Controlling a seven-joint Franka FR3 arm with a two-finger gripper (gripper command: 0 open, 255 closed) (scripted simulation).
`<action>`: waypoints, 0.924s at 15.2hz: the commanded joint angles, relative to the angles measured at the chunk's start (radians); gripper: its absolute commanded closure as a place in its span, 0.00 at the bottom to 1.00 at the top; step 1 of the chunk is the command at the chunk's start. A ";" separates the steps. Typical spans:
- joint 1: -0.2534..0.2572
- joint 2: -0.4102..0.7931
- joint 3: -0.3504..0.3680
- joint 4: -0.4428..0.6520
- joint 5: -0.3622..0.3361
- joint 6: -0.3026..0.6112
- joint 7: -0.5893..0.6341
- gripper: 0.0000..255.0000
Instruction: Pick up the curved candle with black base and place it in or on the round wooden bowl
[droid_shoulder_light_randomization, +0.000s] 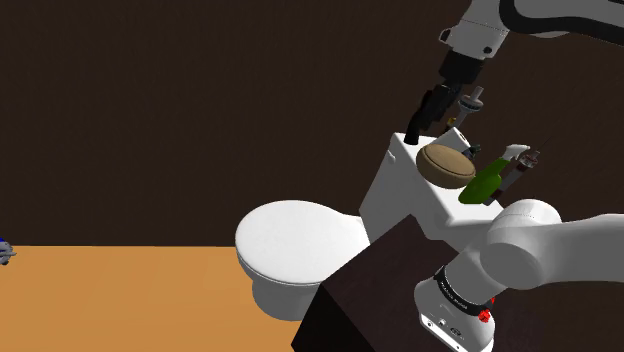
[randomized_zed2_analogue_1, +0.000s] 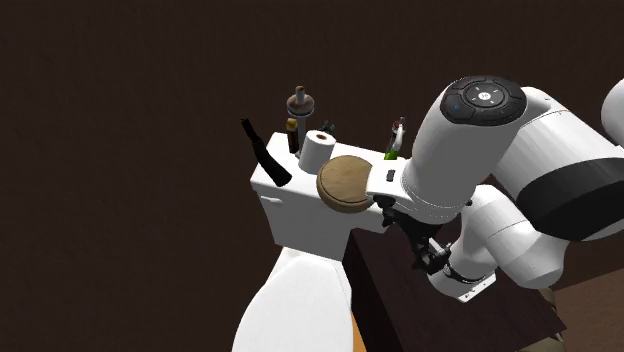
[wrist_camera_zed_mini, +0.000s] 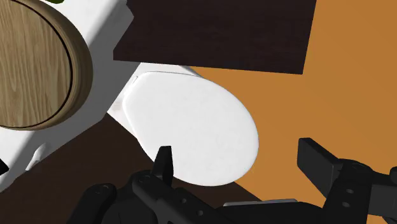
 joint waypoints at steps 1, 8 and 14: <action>0.000 0.000 0.000 0.000 0.000 0.000 0.000 0.00; -0.081 0.099 -0.059 -0.065 -0.058 0.262 0.051 0.00; -0.146 0.215 -0.115 -0.081 -0.097 0.479 0.098 0.00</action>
